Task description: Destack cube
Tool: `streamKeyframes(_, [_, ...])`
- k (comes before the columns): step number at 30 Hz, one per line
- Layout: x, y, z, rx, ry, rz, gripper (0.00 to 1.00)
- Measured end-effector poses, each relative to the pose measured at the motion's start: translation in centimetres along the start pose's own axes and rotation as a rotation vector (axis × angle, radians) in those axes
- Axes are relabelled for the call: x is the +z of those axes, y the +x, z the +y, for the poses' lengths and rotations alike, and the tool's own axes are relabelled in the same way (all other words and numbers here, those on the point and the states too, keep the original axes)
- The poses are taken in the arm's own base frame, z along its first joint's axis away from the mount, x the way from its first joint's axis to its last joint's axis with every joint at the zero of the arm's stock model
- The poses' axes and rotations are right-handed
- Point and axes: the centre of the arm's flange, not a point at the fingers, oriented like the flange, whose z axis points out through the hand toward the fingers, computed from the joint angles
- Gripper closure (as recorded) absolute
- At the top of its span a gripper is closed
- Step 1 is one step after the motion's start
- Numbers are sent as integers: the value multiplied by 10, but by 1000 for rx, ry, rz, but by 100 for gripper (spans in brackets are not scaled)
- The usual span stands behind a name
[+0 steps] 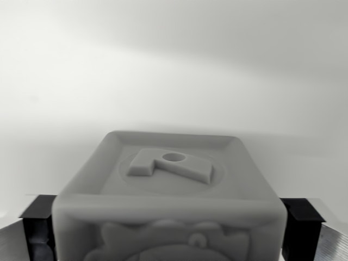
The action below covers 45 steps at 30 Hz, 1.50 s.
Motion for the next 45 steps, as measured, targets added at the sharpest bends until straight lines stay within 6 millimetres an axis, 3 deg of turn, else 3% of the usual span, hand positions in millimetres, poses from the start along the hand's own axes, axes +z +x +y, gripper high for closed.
streamKeyframes(24, [-2, 0, 0, 0, 1, 1, 0])
streamKeyframes(45, [-55, 1, -1, 0, 4, 3, 0])
